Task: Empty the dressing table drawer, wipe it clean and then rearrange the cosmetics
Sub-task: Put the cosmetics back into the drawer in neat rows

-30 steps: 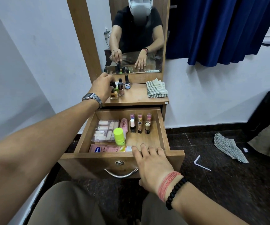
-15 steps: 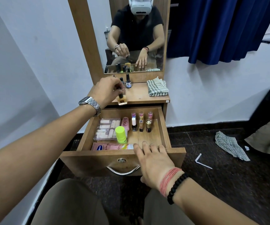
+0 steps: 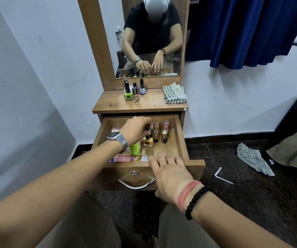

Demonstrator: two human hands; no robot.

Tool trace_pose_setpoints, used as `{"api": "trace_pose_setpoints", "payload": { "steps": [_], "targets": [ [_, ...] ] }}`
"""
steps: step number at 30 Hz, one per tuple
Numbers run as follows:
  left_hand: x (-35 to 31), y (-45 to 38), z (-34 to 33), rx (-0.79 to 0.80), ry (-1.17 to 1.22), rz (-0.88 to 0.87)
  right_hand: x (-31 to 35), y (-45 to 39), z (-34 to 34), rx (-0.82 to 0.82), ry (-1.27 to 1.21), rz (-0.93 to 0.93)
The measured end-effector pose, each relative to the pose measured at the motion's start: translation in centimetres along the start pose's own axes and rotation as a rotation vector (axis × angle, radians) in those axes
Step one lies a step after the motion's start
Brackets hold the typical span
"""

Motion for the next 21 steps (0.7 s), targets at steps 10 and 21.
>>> {"api": "trace_pose_setpoints", "payload": {
  "steps": [10, 21],
  "targets": [
    [0.5, -0.3, -1.5, -0.008, -0.085, 0.011, 0.0, 0.2, 0.1, -0.017, -0.003, 0.007],
    [1.3, -0.9, 1.0, -0.141, -0.013, -0.037, 0.1, 0.3, 0.2, -0.018, 0.006, 0.011]
  ]
}}
Point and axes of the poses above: each hand's wrist, its own y-axis away from the middle knuckle, its own z-axis out of the back of the hand, x = y × z, the point moved 3 cm from there along -y, towards the middle knuckle, and after that the axes turned 13 degrees about z, right-handed, at the moved point
